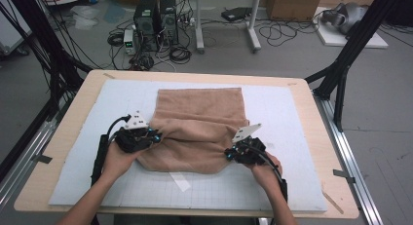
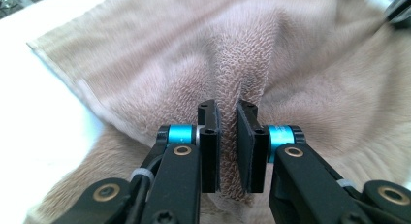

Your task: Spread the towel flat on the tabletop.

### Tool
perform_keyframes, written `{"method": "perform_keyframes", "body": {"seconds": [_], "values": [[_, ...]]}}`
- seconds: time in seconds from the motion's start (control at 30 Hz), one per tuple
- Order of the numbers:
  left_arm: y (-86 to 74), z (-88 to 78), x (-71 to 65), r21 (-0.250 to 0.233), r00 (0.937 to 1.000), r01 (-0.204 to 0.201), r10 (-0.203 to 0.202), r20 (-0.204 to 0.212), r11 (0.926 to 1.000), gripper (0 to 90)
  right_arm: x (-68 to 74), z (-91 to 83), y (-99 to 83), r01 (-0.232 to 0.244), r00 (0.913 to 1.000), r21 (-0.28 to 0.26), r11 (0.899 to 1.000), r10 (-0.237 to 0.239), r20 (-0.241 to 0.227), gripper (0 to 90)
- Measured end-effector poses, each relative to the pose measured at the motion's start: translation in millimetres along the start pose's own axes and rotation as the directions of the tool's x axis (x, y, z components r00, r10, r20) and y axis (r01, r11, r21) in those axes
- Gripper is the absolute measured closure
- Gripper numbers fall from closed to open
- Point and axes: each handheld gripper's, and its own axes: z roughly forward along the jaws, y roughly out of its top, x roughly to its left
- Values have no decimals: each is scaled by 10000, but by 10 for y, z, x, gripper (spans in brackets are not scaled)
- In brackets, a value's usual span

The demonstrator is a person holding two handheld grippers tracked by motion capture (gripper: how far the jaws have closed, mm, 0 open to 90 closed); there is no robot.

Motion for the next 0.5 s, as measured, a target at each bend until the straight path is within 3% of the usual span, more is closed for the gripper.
{"method": "perform_keyframes", "body": {"seconds": [0.03, 0.1, 0.23, 0.37, 0.43, 0.5], "values": [[30, -14, 19, -146, 9998, 198, -197, 94, 9997, 812, -43, -48, -10, -101, 9998, -6, 9999, 102, 171, 854], [102, -2, 40, -23, 9998, -94, 94, -196, 10000, 817, -122, -145, -8, -198, 9989, -118, 9997, 203, 419, 854], [231, 114, 190, -31, 9984, 323, -324, -467, 9995, 841, -291, -300, 51, -277, 9934, -34, 9996, 279, 1112, 855], [284, 372, 374, 494, 9930, 915, -874, -793, 9946, 841, -527, -318, 87, -862, 9857, 19, 9963, 850, 1454, 855], [267, 521, 422, 1008, 9899, 834, -708, -1224, 9914, 840, -573, -246, 122, -796, 9839, 201, 9966, 753, 1620, 852], [213, 640, 494, 1374, 9862, 1132, -944, -1360, 9840, 837, -586, -157, 147, -748, 9847, 479, 9960, 662, 1611, 847]]}}
